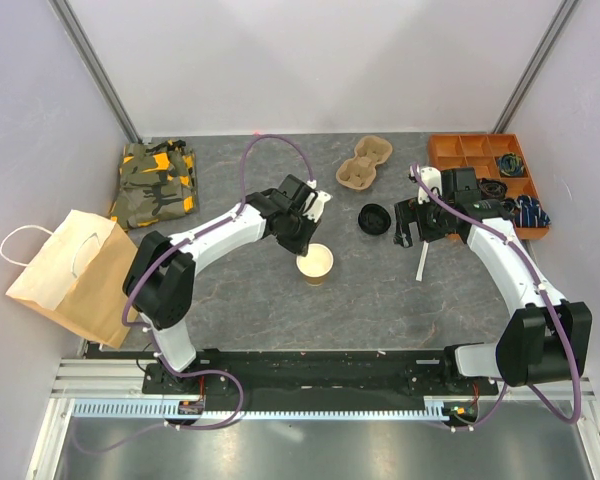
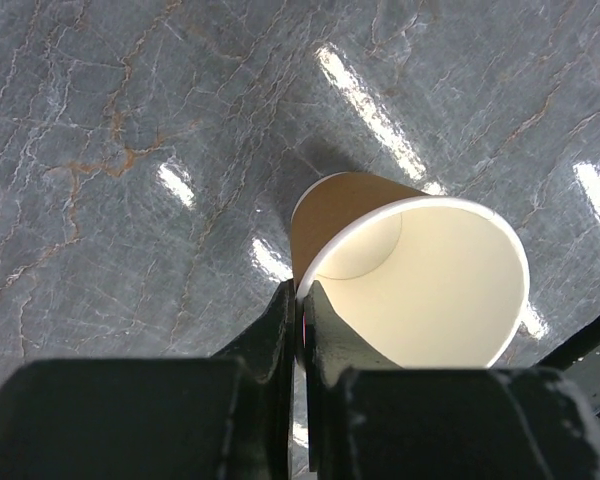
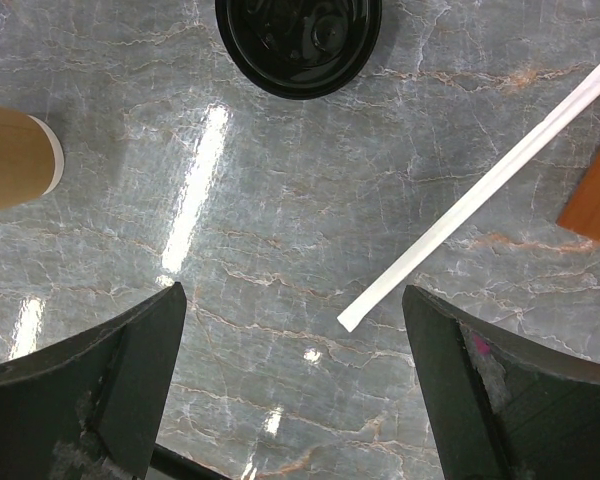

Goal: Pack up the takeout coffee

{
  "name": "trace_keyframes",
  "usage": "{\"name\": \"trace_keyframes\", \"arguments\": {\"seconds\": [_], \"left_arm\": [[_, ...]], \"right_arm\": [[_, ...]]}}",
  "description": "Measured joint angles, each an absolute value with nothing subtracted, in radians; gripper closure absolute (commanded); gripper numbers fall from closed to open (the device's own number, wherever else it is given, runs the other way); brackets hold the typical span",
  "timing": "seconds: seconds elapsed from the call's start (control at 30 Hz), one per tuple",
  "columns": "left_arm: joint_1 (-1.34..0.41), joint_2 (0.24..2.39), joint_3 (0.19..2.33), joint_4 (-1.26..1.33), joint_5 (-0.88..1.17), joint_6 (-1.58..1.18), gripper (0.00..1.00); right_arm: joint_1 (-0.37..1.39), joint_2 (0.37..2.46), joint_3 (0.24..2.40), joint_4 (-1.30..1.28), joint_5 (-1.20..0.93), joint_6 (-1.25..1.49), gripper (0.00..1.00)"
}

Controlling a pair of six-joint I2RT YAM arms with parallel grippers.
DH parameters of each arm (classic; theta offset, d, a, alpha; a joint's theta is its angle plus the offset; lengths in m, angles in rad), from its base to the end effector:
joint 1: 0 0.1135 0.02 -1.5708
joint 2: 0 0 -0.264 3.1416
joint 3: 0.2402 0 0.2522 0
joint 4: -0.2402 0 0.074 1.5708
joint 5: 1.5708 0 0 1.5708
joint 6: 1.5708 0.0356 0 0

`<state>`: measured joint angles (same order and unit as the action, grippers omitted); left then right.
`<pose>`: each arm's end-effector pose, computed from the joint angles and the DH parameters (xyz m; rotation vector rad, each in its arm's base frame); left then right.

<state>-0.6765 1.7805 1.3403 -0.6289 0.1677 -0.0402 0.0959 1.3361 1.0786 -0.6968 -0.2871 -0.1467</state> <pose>0.2884 -0.2392 0.2260 0.8978 2.5404 -0.4541 0.2711 0.0362 0.2777 -0.4165 2.4665 0.3409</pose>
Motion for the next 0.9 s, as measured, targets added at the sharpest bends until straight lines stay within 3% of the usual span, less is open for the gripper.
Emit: {"name": "trace_keyframes", "arguments": {"seconds": [0.23,0.37,0.4,0.43,0.5,0.53,0.67,0.9], "left_arm": [[-0.677,1.782,1.344,-0.628,0.168,-0.046,0.57],[-0.677,1.782,1.350,-0.633,0.172,-0.045,0.45],[-0.676,1.782,1.355,-0.637,0.178,-0.045,0.39],[-0.676,1.781,1.360,-0.640,0.186,-0.044,0.25],[-0.675,1.780,1.378,-0.649,0.199,-0.045,0.14],[-0.675,1.776,1.384,-0.649,0.207,-0.042,0.01],[-0.661,1.740,1.417,-0.662,0.253,-0.044,0.00],[-0.529,1.642,1.520,-0.673,0.451,-0.064,0.00]], "right_arm": [[0.095,1.336,1.078,-0.697,-0.287,-0.147,0.02],[0.095,1.336,1.078,-0.697,-0.287,-0.147,0.02],[0.095,1.336,1.078,-0.697,-0.287,-0.147,0.02],[0.095,1.336,1.078,-0.697,-0.287,-0.147,0.02],[0.095,1.336,1.078,-0.697,-0.287,-0.147,0.02],[0.095,1.336,1.078,-0.697,-0.287,-0.147,0.02],[0.095,1.353,1.087,-0.697,-0.294,-0.154,0.03],[0.115,1.441,1.164,-0.683,-0.301,-0.181,0.21]]}}
